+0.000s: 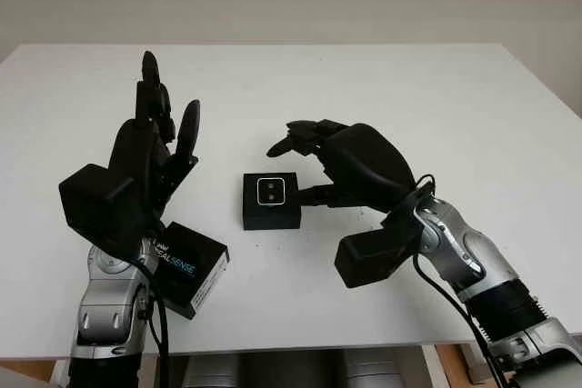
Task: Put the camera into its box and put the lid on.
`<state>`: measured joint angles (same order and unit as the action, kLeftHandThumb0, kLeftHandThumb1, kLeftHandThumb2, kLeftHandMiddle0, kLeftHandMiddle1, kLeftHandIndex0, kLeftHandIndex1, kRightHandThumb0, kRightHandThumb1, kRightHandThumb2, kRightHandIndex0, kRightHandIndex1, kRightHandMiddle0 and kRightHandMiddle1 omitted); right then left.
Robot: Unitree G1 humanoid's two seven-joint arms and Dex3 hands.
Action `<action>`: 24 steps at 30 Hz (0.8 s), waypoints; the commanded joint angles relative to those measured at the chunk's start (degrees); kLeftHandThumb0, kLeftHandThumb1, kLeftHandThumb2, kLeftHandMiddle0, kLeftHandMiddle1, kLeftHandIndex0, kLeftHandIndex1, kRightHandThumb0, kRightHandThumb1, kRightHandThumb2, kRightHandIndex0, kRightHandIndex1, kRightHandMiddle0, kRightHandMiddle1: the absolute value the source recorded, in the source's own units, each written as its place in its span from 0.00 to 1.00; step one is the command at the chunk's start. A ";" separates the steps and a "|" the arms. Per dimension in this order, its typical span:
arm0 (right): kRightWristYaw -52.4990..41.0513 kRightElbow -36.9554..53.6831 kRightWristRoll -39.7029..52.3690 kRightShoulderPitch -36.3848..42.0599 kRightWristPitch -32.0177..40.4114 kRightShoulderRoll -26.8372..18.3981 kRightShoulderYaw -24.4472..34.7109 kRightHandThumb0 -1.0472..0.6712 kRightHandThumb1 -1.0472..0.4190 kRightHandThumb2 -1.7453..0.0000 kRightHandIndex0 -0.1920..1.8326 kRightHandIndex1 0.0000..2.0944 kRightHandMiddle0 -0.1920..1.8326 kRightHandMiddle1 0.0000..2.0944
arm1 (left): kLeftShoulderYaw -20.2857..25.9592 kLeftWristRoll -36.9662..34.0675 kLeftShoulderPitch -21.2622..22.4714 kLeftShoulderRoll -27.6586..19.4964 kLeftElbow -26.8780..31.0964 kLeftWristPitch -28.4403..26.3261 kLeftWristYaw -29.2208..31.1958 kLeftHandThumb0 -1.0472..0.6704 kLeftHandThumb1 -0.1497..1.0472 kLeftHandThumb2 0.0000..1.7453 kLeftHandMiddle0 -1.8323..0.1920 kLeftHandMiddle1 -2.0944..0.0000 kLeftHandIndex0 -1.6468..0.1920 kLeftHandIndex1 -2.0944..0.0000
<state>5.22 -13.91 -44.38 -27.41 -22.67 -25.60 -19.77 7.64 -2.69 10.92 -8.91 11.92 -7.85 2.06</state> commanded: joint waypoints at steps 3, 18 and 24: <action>-0.80 0.91 0.34 0.48 -0.33 -0.36 -0.11 0.25 0.04 0.97 0.32 0.09 0.27 0.51 | -0.08 0.33 -0.28 0.13 1.01 -0.19 -0.44 0.14 1.00 0.28 1.00 1.00 1.00 1.00; -3.28 0.70 1.74 0.49 -0.08 0.07 -0.06 0.26 0.06 0.97 0.33 0.10 0.33 0.55 | -0.08 -0.01 -0.93 -0.02 1.43 0.25 -0.08 0.15 1.00 0.28 1.00 1.00 1.00 1.00; -4.42 -0.50 1.93 0.08 0.60 0.58 -0.21 0.26 0.06 0.97 0.32 0.10 0.33 0.55 | 0.03 -0.19 -1.07 0.09 1.44 0.50 -0.11 0.15 1.00 0.28 1.00 1.00 1.00 1.00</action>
<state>0.91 -14.00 -42.95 -27.08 -22.38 -25.23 -19.87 7.64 -2.86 10.16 -8.91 12.44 -7.63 1.95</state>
